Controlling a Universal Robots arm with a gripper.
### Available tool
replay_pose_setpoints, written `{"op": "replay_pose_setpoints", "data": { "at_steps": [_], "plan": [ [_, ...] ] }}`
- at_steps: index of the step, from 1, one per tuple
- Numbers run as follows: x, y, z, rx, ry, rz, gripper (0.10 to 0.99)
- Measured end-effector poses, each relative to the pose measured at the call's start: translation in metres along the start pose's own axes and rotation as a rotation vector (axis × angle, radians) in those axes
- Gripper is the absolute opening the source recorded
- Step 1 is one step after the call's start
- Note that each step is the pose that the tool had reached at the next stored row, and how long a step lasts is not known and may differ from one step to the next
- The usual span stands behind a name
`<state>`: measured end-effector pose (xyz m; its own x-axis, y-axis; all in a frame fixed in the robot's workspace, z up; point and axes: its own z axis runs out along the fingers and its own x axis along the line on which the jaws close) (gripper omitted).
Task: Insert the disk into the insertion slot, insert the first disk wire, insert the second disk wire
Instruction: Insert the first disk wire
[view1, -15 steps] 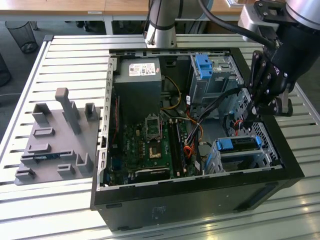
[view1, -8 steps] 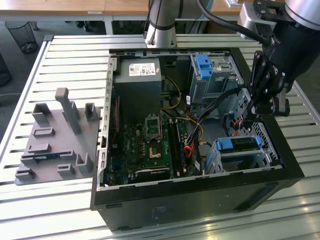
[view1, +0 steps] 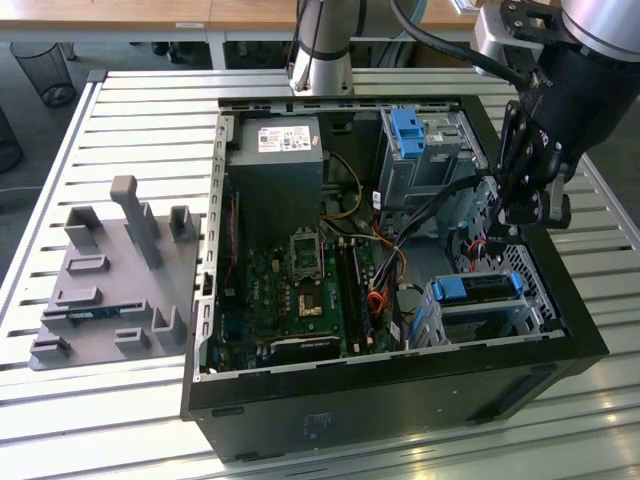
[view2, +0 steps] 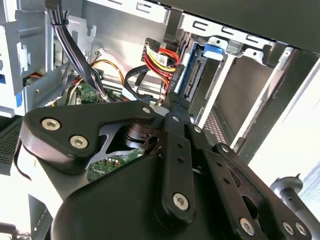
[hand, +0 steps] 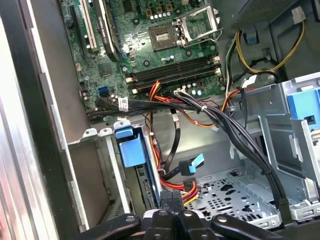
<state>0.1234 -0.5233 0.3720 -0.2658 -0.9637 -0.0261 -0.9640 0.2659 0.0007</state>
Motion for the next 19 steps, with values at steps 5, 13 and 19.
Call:
{"op": "replay_pose_setpoints", "data": {
  "at_steps": [5, 13, 19],
  "plan": [
    [-0.0038, -0.0008, 0.0047, 0.001, 0.0007, 0.023, 0.106],
    [-0.0092, -0.0003, 0.0079, 0.001, 0.0007, 0.048, 0.106],
    [-0.0131, 0.0003, 0.0093, 0.002, 0.0018, 0.059, 0.106]
  ]
}}
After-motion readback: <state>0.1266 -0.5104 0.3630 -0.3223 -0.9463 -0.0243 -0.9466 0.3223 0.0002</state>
